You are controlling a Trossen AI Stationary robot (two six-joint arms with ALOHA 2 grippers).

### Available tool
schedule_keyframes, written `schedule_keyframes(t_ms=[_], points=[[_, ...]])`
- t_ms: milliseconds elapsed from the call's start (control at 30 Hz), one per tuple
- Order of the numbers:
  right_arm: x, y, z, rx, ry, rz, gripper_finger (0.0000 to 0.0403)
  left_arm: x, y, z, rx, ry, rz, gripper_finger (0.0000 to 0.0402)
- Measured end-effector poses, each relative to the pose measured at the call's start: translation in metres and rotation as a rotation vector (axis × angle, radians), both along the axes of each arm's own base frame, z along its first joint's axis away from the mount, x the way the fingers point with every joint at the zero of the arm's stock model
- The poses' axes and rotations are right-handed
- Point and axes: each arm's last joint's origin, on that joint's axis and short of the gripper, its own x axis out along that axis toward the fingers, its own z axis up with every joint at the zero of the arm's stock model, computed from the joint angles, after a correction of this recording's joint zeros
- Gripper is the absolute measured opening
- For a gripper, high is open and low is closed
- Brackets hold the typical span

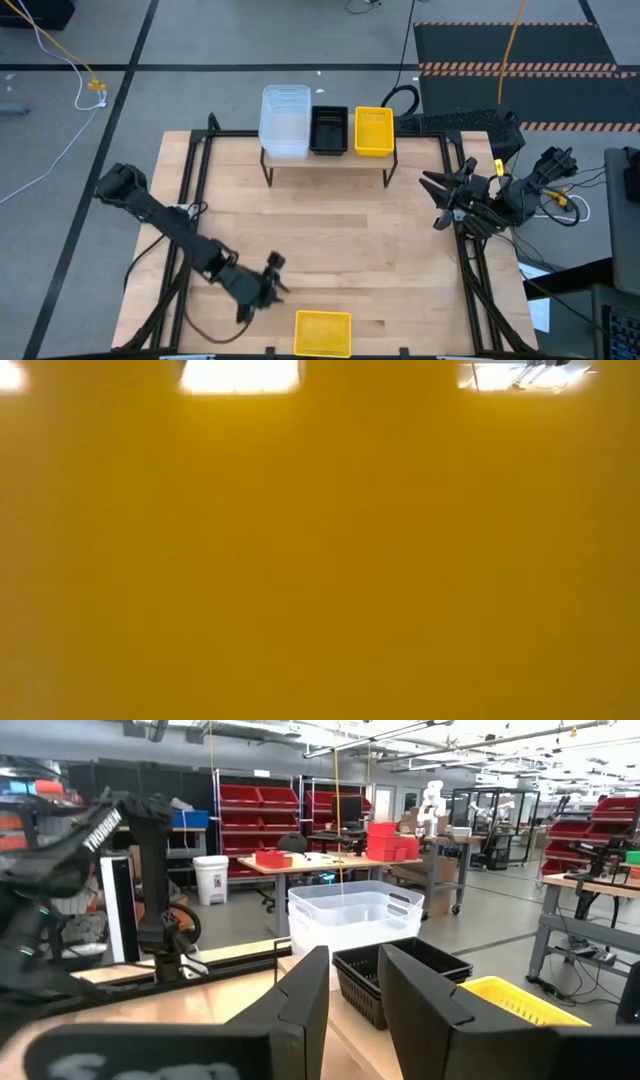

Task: Stack baskets on shelf by color
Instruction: Stack the yellow bin on top of the yellow bin on the shelf

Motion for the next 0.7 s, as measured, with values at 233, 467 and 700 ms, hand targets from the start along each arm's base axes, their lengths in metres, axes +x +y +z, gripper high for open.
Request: schedule_keyframes(t_ms=[233, 467, 700], points=[[0.008, 0.006, 0.000, -0.003, -0.006, 0.000, 0.0086, 0.015, -0.044, -0.005, -0.012, -0.053, -0.082, 0.0136], [0.019, 0.014, 0.000, -0.018, -0.010, -0.002, 0.0086, 0.037, -0.067, -0.018, 0.199, 0.093, -0.168, 0.0136], [0.025, 0.019, -0.002, -0.022, -0.008, -0.002, 0.0086, 0.047, -0.077, -0.019, 0.248, 0.155, -0.202, 0.0136]])
